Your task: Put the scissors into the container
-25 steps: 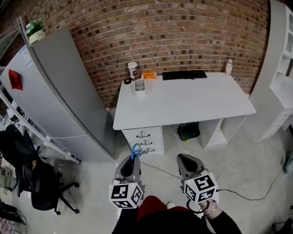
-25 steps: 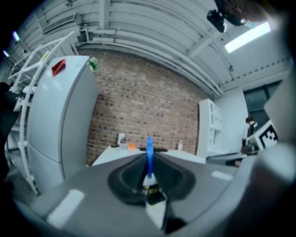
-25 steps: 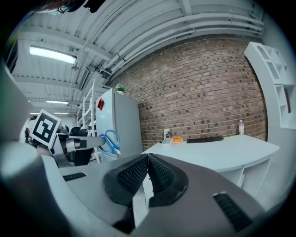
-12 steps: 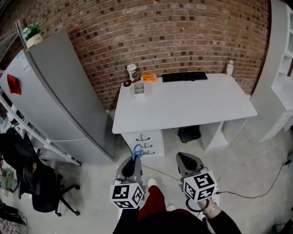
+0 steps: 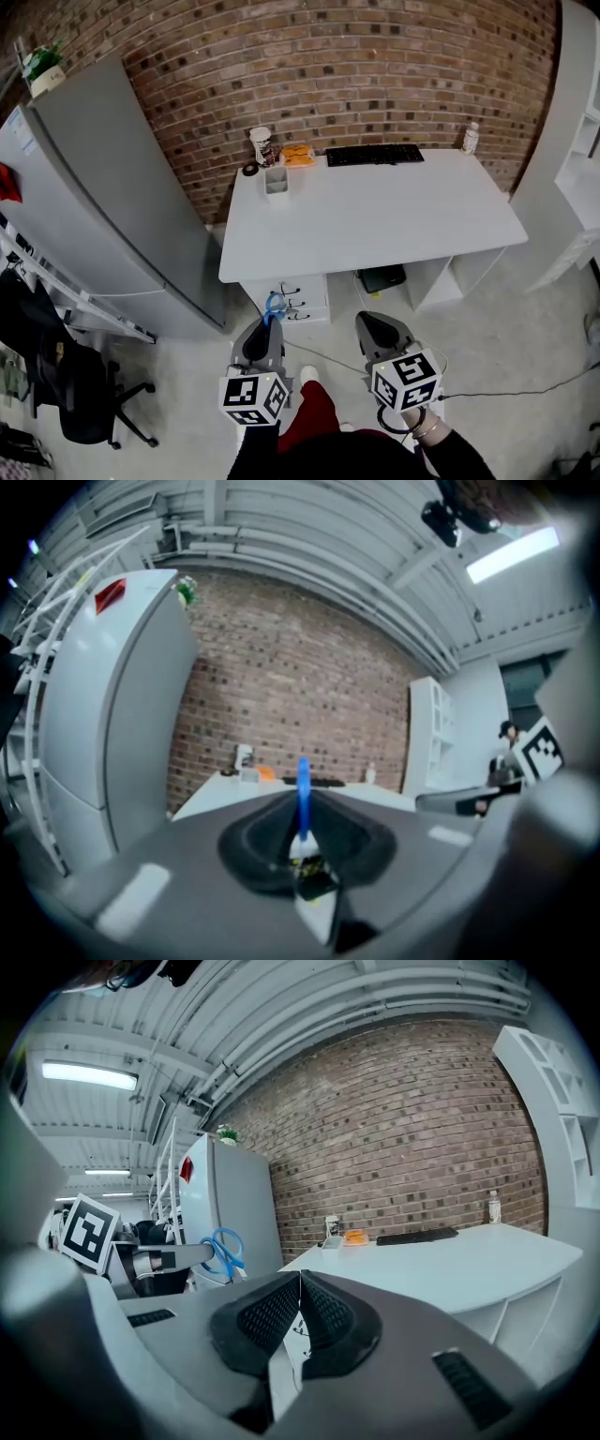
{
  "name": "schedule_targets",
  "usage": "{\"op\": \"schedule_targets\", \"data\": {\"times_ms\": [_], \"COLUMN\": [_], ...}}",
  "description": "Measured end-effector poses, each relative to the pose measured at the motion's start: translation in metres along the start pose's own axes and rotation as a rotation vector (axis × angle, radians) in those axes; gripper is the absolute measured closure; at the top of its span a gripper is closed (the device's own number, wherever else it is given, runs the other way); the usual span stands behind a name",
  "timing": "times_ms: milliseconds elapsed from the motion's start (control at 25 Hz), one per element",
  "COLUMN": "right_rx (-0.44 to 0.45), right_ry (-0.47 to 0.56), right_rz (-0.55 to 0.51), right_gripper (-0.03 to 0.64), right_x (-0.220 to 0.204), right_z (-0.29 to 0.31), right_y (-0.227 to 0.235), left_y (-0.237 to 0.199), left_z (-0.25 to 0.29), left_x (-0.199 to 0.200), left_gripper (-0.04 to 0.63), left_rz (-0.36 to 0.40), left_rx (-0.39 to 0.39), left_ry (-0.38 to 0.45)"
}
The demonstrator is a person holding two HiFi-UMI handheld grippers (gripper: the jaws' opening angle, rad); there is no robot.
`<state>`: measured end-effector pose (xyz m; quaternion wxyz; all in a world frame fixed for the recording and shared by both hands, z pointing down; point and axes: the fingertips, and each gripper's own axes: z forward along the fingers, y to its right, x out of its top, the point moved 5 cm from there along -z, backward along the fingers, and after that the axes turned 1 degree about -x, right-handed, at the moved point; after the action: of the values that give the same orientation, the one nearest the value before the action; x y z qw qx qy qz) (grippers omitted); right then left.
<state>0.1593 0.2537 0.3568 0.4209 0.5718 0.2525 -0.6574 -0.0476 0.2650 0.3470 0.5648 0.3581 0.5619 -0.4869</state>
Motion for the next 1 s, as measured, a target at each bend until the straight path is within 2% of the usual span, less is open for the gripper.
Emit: {"op": "schedule_targets", "data": {"times_ms": [1000], "right_rx": [0.001], "right_ry": [-0.076], "right_rz": [0.035], "right_gripper": [0.607], "right_x": [0.018], "right_z": [0.177], "right_y": [0.023], "left_y": [-0.105], "left_z": [0.139], "left_x": [0.001], "left_gripper": [0.566], "left_rz": [-0.043], "left_rx": [-0.033], "left_ry": [-0.072]}}
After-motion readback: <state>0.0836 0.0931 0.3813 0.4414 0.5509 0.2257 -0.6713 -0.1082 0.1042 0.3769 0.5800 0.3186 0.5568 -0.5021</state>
